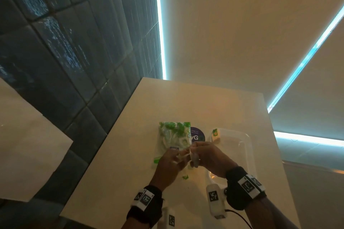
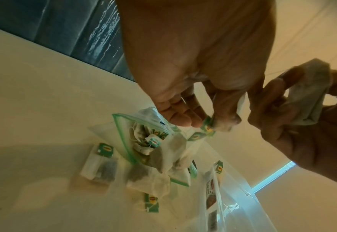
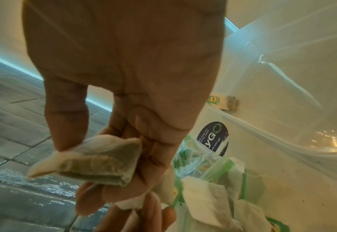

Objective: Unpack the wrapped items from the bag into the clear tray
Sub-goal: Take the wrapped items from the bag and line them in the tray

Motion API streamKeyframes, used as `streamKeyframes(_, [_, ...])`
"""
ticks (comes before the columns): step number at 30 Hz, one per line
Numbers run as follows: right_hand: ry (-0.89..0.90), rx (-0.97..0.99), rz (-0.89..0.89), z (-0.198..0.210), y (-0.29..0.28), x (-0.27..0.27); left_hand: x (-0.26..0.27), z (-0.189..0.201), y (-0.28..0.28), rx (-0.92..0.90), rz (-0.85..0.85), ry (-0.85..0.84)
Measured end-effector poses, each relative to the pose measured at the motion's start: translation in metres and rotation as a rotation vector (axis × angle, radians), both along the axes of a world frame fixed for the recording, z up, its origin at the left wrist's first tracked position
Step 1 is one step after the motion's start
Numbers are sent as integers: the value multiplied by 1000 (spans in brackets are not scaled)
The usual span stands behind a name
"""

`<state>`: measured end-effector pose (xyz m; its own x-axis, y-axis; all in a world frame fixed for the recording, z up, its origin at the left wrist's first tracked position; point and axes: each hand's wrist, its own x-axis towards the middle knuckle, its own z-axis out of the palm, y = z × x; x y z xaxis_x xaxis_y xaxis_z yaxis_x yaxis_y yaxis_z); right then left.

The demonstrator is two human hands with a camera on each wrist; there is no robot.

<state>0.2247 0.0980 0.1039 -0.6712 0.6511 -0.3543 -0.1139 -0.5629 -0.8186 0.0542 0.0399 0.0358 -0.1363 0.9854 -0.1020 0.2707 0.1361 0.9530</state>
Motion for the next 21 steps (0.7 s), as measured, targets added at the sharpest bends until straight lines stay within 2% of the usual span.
streamKeyframes(4, [108, -26, -22, 4, 0, 2, -1, 3, -1, -4, -12, 24])
streamKeyframes(8, [132, -97, -142, 5, -1, 6, -7, 6, -4, -79, -53, -114])
streamKeyframes(15, [-152, -32, -271, -7, -3, 2, -17, 9, -4, -111, 39, -141])
streamKeyframes(17, [-183, -23, -273, -10, -6, -1, -17, 11, -1, -102, 93, -90])
streamKeyframes(21, [-228, -24, -289, -15, -10, -4, -23, 19, -2, -48, 265, 174])
